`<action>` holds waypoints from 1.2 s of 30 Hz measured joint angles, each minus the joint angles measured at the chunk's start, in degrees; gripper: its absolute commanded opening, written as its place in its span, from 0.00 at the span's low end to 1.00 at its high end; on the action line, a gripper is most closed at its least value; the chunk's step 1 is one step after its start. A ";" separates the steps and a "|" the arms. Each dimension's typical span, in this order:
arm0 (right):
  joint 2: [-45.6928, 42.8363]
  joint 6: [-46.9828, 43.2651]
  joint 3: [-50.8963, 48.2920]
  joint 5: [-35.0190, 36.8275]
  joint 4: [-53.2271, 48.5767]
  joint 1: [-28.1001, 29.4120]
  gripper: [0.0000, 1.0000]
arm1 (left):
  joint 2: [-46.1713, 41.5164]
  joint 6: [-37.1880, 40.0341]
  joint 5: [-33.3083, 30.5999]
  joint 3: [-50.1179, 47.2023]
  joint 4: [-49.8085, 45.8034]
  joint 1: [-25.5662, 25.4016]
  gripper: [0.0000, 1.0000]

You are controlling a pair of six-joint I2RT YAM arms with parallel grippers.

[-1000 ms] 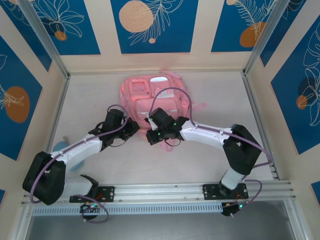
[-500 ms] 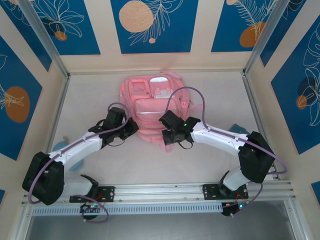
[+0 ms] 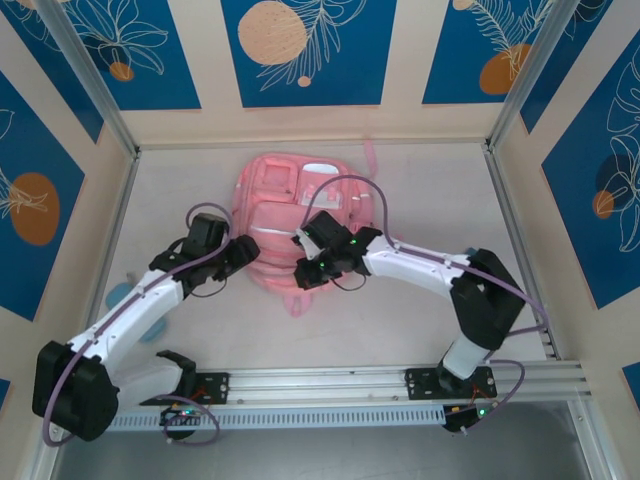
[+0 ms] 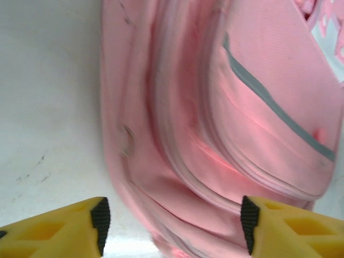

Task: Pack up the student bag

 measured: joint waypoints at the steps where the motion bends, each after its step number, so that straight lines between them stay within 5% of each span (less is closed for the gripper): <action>1: 1.51 0.00 1.62 -1.25 0.42 0.39 0.00 | -0.61 -0.48 0.26 -0.02 -0.24 0.07 0.70; 13: 9.51 0.02 10.23 -5.20 1.55 3.28 0.00 | -0.50 -7.02 5.73 -3.72 2.19 0.17 0.64; 18: 9.68 0.00 10.25 -4.98 1.25 3.58 0.00 | 2.23 -8.59 7.74 -4.61 5.49 0.17 0.53; 21: 9.70 0.00 10.25 -4.13 0.70 4.04 0.00 | 4.11 -8.81 8.52 -4.92 7.06 0.22 0.35; 27: 9.53 0.00 10.27 2.67 -2.25 5.90 0.00 | 5.09 -8.61 7.32 -5.81 6.54 0.33 0.09; 36: 1.22 5.25 4.13 16.61 -7.45 7.28 0.00 | 2.32 -8.44 6.36 -6.25 6.29 0.00 0.07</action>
